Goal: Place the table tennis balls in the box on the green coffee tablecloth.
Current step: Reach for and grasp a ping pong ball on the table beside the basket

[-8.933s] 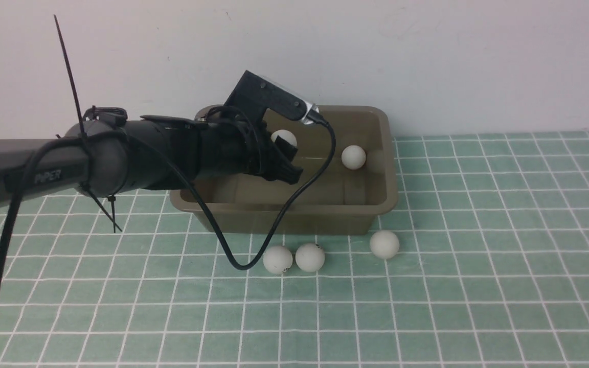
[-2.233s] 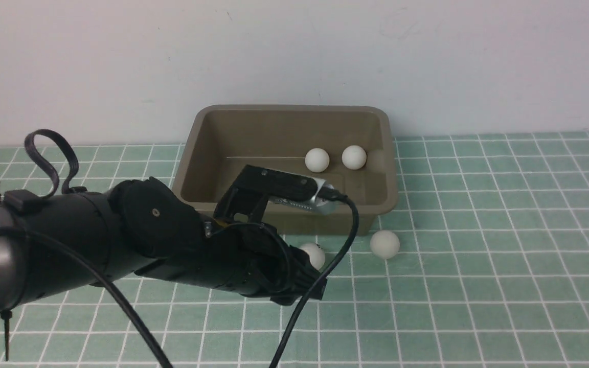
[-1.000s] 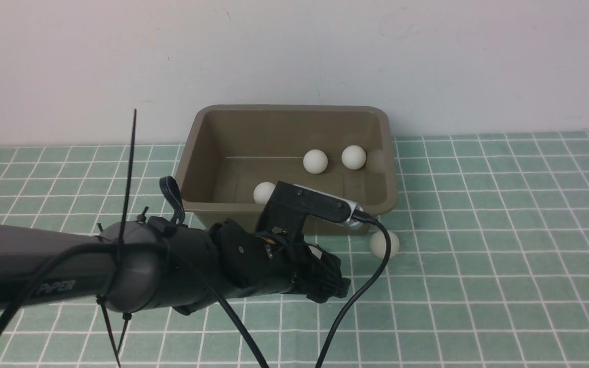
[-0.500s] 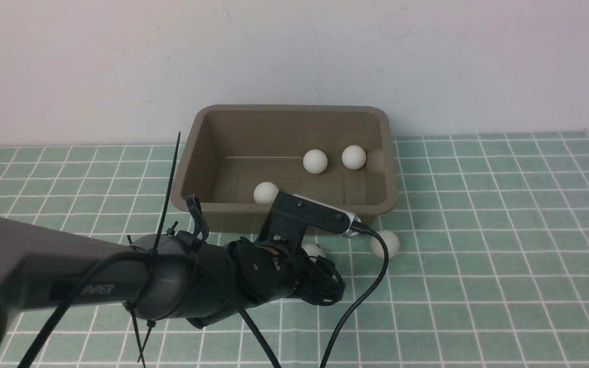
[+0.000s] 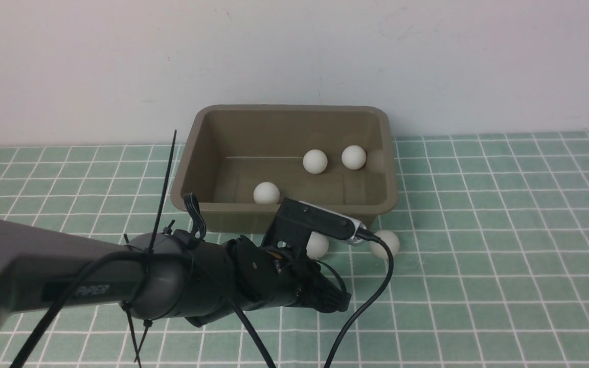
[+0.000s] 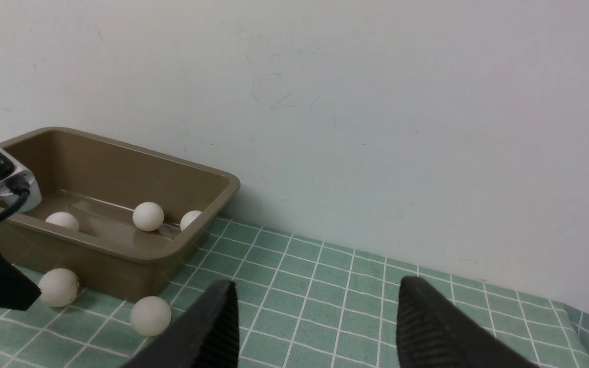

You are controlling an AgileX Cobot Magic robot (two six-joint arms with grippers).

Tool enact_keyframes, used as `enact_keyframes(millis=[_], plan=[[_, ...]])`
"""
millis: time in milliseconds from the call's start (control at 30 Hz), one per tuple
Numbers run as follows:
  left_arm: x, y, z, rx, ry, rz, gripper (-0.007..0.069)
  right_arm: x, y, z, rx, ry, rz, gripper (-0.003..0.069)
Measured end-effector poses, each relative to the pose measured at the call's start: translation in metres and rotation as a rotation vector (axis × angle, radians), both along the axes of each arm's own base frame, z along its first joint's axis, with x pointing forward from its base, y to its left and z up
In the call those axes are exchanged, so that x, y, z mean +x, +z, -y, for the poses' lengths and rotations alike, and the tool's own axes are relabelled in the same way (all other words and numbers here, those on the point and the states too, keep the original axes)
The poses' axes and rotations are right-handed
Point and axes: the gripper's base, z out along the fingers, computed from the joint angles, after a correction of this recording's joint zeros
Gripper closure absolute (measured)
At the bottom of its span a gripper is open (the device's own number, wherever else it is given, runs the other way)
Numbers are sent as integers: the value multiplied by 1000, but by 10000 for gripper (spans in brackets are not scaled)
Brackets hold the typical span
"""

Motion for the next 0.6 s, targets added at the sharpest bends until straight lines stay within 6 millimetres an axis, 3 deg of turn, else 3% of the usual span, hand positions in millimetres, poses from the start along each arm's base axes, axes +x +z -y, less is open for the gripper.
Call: enact_keyframes(millis=[100, 200, 433, 533, 600], plan=[[-3, -1, 1, -6, -22, -34, 606, 0, 0, 0, 0, 0, 0, 270], [-7, -3, 3, -9, -53, -76, 505, 0, 0, 0, -6, 0, 1, 270], [-9, -3, 4, -18, -51, -96, 162, 0, 0, 0, -25, -3, 5, 270], [-8, -3, 4, -34, -31, -107, 78, 0, 0, 1, -26, -4, 5, 270], [-8, -3, 3, -36, -24, -105, 68, 0, 0, 1, -27, -5, 5, 270]])
